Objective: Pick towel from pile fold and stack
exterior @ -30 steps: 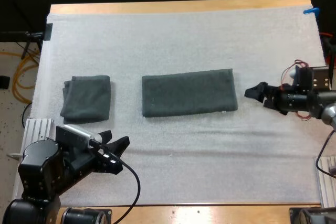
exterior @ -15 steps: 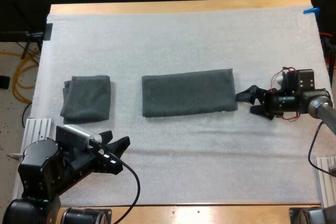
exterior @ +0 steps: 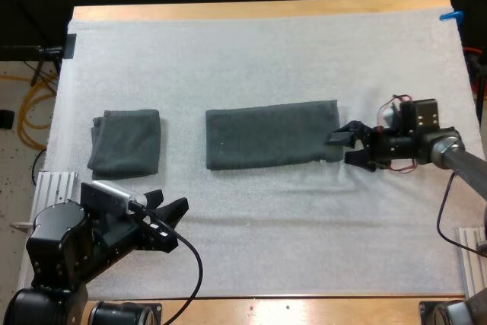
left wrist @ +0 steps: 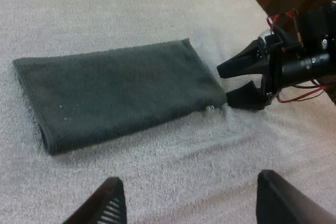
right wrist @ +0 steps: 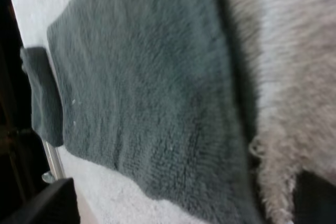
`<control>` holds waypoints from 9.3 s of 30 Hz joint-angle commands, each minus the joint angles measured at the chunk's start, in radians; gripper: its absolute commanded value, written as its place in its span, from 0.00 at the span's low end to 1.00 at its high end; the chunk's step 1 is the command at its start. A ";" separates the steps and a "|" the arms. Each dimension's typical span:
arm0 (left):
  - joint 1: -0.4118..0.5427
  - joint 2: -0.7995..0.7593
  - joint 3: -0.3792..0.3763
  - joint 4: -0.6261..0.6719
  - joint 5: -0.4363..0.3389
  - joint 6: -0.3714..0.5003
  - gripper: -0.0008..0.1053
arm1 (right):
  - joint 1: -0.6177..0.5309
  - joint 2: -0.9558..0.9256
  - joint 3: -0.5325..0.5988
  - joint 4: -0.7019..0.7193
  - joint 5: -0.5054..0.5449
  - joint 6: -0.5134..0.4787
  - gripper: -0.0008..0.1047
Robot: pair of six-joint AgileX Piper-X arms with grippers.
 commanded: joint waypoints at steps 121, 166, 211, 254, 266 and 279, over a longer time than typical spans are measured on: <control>0.002 0.000 -0.003 -0.004 0.121 -0.037 0.51 | 0.448 -0.130 -0.264 0.243 0.523 -0.113 0.67; 0.002 0.003 -0.003 -0.069 0.004 -0.006 0.61 | 0.542 -0.741 -0.264 0.578 0.802 -0.323 0.67; -0.239 1.061 -0.062 -0.693 -0.004 -0.221 0.64 | 0.542 -0.933 -0.256 0.782 0.949 -0.290 0.67; -0.350 1.357 -0.175 -0.787 0.149 -0.419 0.64 | 0.542 -0.933 -0.256 0.782 0.949 -0.275 0.67; -0.352 1.395 -0.236 -0.754 0.173 -0.461 0.40 | 0.542 -0.933 -0.256 0.782 0.949 -0.275 0.67; -0.315 1.392 -0.254 -0.675 0.158 -0.363 0.01 | 0.542 -0.933 -0.256 0.782 0.949 -0.275 0.67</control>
